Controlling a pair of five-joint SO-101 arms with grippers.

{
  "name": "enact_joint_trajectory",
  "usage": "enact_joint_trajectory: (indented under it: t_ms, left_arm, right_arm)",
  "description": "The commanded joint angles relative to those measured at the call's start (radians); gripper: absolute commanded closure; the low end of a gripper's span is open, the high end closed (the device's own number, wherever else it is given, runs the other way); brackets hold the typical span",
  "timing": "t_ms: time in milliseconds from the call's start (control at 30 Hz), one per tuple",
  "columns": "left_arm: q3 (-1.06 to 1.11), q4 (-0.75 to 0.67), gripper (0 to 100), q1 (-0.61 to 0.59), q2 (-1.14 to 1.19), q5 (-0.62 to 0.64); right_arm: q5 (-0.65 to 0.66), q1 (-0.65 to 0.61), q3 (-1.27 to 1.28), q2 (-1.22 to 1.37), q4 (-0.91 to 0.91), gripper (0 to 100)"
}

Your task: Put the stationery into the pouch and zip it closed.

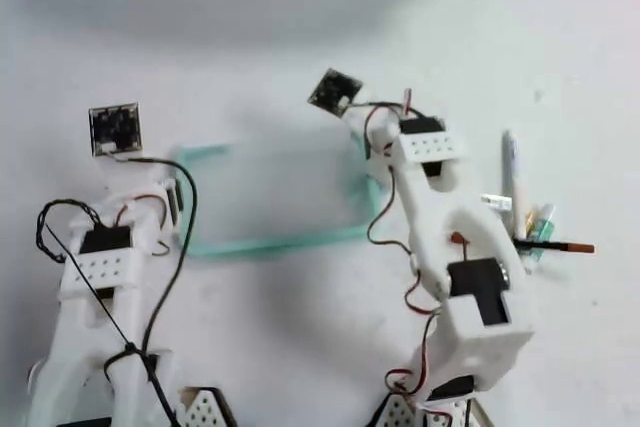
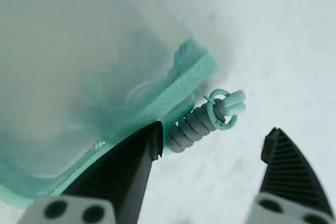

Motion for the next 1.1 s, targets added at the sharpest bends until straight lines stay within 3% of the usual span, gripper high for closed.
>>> enact_joint_trajectory:
  t_ms: [0, 100, 267, 433, 700, 867, 1067]
  left_arm:
    - [-0.005, -0.006, 85, 0.013, -0.001, 0.011]
    - [-0.005, -0.006, 85, 0.013, -0.001, 0.011]
    - [-0.005, -0.006, 85, 0.013, -0.001, 0.011]
    - [-0.005, -0.006, 85, 0.013, -0.001, 0.011]
    - [-0.011, 0.006, 82, 0.091, -0.005, 0.014]
    - [-0.041, 0.121, 79, 0.168, -0.007, -0.035]
    - [-0.216, 0.377, 78, 0.189, -0.007, -0.133]
  right_arm:
    - [-0.011, -0.042, -0.008, 0.082, -0.11, 70.3]
    - [-0.011, -0.035, -0.107, 0.177, -0.085, 77.6]
    - [-0.005, -0.021, -0.313, 0.297, 0.107, 98.0]
    - [-0.009, 0.042, -0.44, 0.289, 0.246, 98.2]
    - [-0.003, 0.128, -0.562, -0.019, 0.544, 98.1]
    - [-0.011, 0.091, -0.56, -0.237, 0.723, 98.1]
    - [-0.012, 0.028, -0.565, -0.516, 0.832, 98.1]
